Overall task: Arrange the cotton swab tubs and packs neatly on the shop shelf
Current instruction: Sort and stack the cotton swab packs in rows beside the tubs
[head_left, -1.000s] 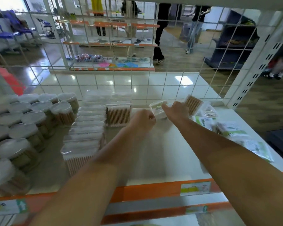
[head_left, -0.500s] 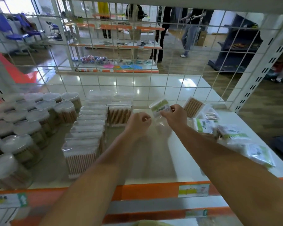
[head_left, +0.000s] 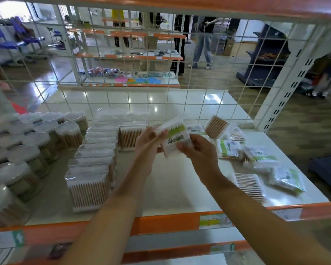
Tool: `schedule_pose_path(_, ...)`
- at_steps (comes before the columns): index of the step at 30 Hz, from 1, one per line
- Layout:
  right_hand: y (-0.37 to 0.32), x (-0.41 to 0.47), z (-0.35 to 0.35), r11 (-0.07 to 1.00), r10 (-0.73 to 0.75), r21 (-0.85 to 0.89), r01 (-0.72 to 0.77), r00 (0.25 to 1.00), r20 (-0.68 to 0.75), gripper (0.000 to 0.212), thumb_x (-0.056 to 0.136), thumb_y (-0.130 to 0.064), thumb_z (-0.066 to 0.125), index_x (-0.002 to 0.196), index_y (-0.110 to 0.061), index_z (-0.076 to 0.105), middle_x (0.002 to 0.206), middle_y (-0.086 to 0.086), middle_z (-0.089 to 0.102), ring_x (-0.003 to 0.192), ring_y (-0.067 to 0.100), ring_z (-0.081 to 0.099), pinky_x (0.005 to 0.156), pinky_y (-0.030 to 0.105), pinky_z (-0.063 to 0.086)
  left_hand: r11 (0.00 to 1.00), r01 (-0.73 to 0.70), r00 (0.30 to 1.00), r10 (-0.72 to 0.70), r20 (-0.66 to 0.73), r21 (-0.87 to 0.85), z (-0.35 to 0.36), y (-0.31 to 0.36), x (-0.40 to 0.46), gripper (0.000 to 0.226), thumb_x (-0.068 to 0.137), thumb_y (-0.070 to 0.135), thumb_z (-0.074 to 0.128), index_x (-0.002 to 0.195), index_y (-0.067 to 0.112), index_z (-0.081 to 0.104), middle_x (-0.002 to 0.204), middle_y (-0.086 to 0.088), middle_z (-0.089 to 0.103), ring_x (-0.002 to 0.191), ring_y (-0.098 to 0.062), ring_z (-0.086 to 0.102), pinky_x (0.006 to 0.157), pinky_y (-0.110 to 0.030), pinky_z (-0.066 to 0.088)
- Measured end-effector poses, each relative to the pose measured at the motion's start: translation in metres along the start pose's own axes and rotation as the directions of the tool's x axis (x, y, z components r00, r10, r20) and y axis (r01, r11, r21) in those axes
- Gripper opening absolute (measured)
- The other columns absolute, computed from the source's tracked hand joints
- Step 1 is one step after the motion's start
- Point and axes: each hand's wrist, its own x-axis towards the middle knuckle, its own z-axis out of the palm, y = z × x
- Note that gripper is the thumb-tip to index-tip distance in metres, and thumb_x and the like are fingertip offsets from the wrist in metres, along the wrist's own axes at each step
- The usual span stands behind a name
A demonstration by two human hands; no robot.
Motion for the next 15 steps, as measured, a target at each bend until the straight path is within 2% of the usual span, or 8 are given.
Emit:
schedule_pose_path(2, 0.003, -0.01, -0.002, 1.0, -0.001, 0.024, -0.001, 0.998, 0.056, 0.02, 0.082, -0.017, 0.069, 0.099, -0.009, 0.067, 0.089, 0.003, 0.07, 0.079, 0.015, 0.064, 0.069, 0.027, 0.053, 0.999, 0.009, 1.0, -0.009, -0.002, -0.036, -0.002, -0.001, -0.007, 0.017, 0.077, 0.011, 0.065, 0.092, 0.004, 0.062, 0.082, -0.006, 0.07, 0.075, -0.022, 0.068, 0.065, -0.04, 0.057)
schedule_pose_path(4, 0.006, -0.017, -0.001, 1.0, 0.004, -0.008, -0.003, 0.999, 0.049, 0.026, 0.081, -0.019, 0.069, 0.104, -0.009, 0.065, 0.093, 0.002, 0.07, 0.084, 0.019, 0.064, 0.074, 0.03, 0.054, 0.999, 0.019, 1.0, -0.02, -0.01, -0.037, -0.003, -0.002, -0.013, 0.011, 0.079, 0.004, 0.063, 0.091, 0.005, 0.063, 0.08, -0.006, 0.071, 0.075, -0.025, 0.068, 0.066, -0.043, 0.057)
schedule_pose_path(6, 0.009, -0.02, 0.002, 0.993, -0.018, -0.115, 0.014, 0.999, -0.028, 0.035, 0.081, -0.022, 0.07, 0.113, -0.012, 0.06, 0.101, -0.002, 0.064, 0.087, 0.014, 0.06, 0.075, 0.02, 0.051, 1.0, 0.024, 1.0, -0.025, -0.018, -0.017, -0.003, -0.003, -0.018, 0.012, 0.081, 0.002, 0.062, 0.093, 0.003, 0.063, 0.083, -0.007, 0.07, 0.076, -0.025, 0.068, 0.066, -0.041, 0.057)
schedule_pose_path(8, 0.005, -0.025, 0.004, 0.95, -0.151, -0.291, 0.111, 0.982, -0.117, 0.04, 0.083, -0.02, 0.068, 0.119, -0.013, 0.054, 0.108, -0.004, 0.054, 0.092, 0.009, 0.053, 0.074, 0.006, 0.041, 1.0, 0.014, 0.999, -0.013, -0.035, 0.024, -0.003, -0.003, -0.021, 0.013, 0.082, 0.004, 0.062, 0.095, 0.003, 0.062, 0.086, -0.009, 0.069, 0.077, -0.022, 0.068, 0.066, -0.039, 0.058)
schedule_pose_path(9, 0.002, -0.027, 0.004, 0.91, -0.251, -0.369, 0.191, 0.961, -0.12, 0.037, 0.084, -0.018, 0.066, 0.119, -0.011, 0.055, 0.109, -0.002, 0.053, 0.094, 0.01, 0.052, 0.075, 0.004, 0.038, 0.999, 0.007, 0.999, -0.005, -0.051, 0.046, -0.002, -0.002, -0.023, 0.014, 0.083, 0.006, 0.063, 0.097, 0.002, 0.062, 0.088, -0.01, 0.068, 0.078, -0.022, 0.068, 0.066, -0.037, 0.058)
schedule_pose_path(11, -0.004, -0.032, 0.005, 0.833, -0.35, -0.464, 0.303, 0.936, -0.018, 0.026, 0.085, -0.015, 0.06, 0.11, -0.008, 0.061, 0.105, 0.005, 0.059, 0.093, 0.016, 0.056, 0.076, 0.014, 0.041, 0.997, 0.001, 0.996, 0.006, -0.089, 0.083, -0.001, -0.003, -0.026, 0.019, 0.084, 0.009, 0.063, 0.101, 0.002, 0.061, 0.093, -0.014, 0.067, 0.08, -0.023, 0.067, 0.066, -0.036, 0.058)
schedule_pose_path(12, -0.008, -0.034, 0.006, 0.816, -0.322, -0.488, 0.309, 0.945, 0.058, 0.023, 0.085, -0.014, 0.058, 0.107, -0.009, 0.064, 0.103, 0.005, 0.061, 0.092, 0.018, 0.057, 0.076, 0.018, 0.042, 0.994, 0.001, 0.994, 0.011, -0.107, 0.114, 0.0, -0.004, -0.026, 0.019, 0.084, 0.011, 0.064, 0.101, 0.004, 0.061, 0.094, -0.016, 0.066, 0.081, -0.025, 0.067, 0.067, -0.037, 0.057)
schedule_pose_path(15, -0.015, -0.04, 0.009, 0.819, -0.111, -0.529, 0.221, 0.966, 0.232, 0.026, 0.088, -0.017, 0.057, 0.113, -0.014, 0.062, 0.111, 0.001, 0.06, 0.1, 0.014, 0.054, 0.075, 0.015, 0.033, 0.963, 0.018, 0.987, 0.026, -0.159, 0.27, 0.002, -0.009, -0.03, 0.011, 0.082, 0.018, 0.067, 0.09, 0.019, 0.059, 0.092, -0.011, 0.063, 0.086, -0.03, 0.065, 0.072, -0.045, 0.056)
